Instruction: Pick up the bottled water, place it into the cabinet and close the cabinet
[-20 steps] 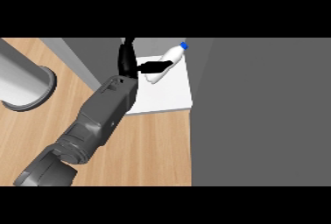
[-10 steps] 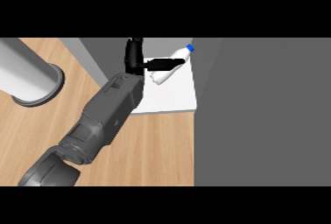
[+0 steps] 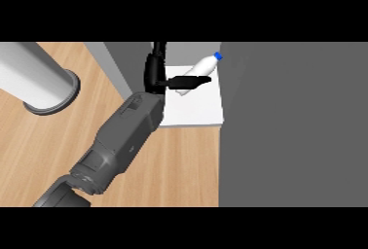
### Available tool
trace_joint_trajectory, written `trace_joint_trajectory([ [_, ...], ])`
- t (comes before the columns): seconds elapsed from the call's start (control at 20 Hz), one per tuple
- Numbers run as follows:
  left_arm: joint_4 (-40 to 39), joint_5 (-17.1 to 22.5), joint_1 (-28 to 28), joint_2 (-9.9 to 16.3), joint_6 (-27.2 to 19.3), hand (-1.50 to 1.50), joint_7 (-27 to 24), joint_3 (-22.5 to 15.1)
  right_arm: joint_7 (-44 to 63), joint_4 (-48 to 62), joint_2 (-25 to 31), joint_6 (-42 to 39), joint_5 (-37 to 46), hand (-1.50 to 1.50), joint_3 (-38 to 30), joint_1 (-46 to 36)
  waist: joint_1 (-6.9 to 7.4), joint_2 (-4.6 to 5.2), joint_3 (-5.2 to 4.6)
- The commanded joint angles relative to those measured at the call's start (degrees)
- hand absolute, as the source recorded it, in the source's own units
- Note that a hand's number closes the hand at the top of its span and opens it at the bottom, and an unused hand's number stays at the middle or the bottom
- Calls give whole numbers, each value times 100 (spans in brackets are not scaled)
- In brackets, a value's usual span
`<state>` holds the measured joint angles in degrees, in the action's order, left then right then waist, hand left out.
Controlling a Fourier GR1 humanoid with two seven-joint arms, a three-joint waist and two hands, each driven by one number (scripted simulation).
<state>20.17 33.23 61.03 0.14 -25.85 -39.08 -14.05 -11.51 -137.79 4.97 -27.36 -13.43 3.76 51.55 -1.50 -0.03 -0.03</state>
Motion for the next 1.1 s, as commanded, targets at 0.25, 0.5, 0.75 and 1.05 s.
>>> trace_joint_trajectory([
  [0.25, 1845, 443, -1178, -14, 184, -150, 303, -918, 497, -849, -76, 241, -71, -150, 239, 200, 127, -40, -3],
  [0.5, 3120, 564, -2090, -14, 405, -150, 460, -1433, 148, -614, -57, 100, 60, -150, 164, 424, 174, -65, 0],
  [0.75, 4248, 441, -2771, 142, 307, -150, 539, -1792, 384, -803, -35, 290, 28, -150, 215, 303, 186, -38, 1],
  [1.05, 5562, 219, -3877, 415, 214, -150, 719, -2368, -88, -643, 241, -134, 331, -150, 107, 397, 144, -43, 2],
])
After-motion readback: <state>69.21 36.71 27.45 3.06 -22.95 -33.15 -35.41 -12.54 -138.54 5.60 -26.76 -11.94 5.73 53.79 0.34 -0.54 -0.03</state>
